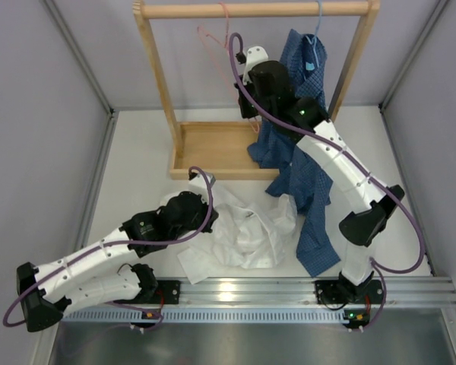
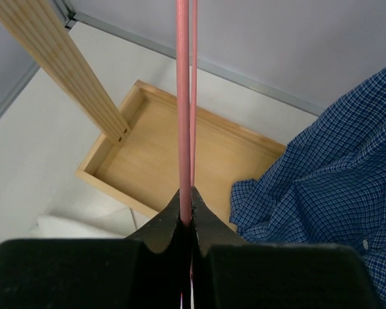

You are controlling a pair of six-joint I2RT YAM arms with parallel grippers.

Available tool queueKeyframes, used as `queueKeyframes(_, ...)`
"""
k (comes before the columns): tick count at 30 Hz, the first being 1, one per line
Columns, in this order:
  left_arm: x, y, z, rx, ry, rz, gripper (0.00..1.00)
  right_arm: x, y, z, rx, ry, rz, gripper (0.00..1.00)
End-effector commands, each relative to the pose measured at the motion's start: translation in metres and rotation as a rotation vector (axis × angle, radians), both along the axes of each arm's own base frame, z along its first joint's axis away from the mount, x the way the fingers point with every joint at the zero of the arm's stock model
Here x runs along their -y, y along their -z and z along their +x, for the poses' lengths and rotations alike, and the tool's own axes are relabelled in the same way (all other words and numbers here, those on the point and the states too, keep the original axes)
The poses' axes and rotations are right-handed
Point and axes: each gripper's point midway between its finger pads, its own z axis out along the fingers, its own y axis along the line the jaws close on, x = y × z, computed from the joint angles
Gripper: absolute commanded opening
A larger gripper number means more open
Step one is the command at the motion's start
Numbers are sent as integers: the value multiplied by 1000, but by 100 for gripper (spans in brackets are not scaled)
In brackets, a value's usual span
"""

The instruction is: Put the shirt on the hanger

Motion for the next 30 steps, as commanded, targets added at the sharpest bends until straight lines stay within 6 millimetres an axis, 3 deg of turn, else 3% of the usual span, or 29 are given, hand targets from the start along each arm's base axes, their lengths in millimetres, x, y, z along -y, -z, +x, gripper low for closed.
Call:
queueKeyframes(1, 0, -1, 0, 3, -4, -12, 0, 18, -47, -8, 98, 34, 84, 0)
queueKeyframes(3, -1, -1, 0, 2, -13, -15, 0, 20, -47, -9, 105, 39, 94, 0)
queueKeyframes(10, -3, -5, -1, 12, -19, -39, 0, 22, -79, -21, 177, 1, 170, 0)
queueKeyframes(17, -7, -4, -3, 13, -31, -49, 0, 18, -90, -25, 209, -45, 183, 0)
queueKeyframes(19, -10, -7, -1, 23, -54, -57, 0, 18, -96, -34, 212, -81, 196, 0)
queueKeyframes(21, -14, -9, 3, 28, -96, -67, 0, 19, -88, -41, 197, -107, 183, 0)
queueKeyframes(22, -17, -11, 4, 31, -116, -67, 0, 24, -95, -53, 204, -131, 196, 0)
queueKeyframes(24, -23, -16, 11, 46, -179, -76, 0, 27, -72, -64, 160, -158, 168, 0)
queueKeyframes(25, -25, -18, 13, 51, -198, -76, 0, 33, -81, -82, 172, -195, 196, 0)
queueKeyframes(26, -29, -20, 18, 62, -240, -77, 0, 34, -53, -87, 123, -212, 168, 0)
queueKeyframes(27, -30, -23, 20, 68, -257, -79, 0, 34, -48, -98, 112, -245, 173, 0)
queueKeyframes(28, -31, -26, 23, 73, -273, -82, 0, 43, -55, -117, 124, -276, 199, 0)
queueKeyframes(29, -31, -23, 26, 70, -283, -65, 0, 45, -32, -125, 77, -288, 182, 0)
queueKeyframes(30, -32, -29, 32, 79, -303, -70, 0, 49, -26, -133, 64, -303, 185, 0)
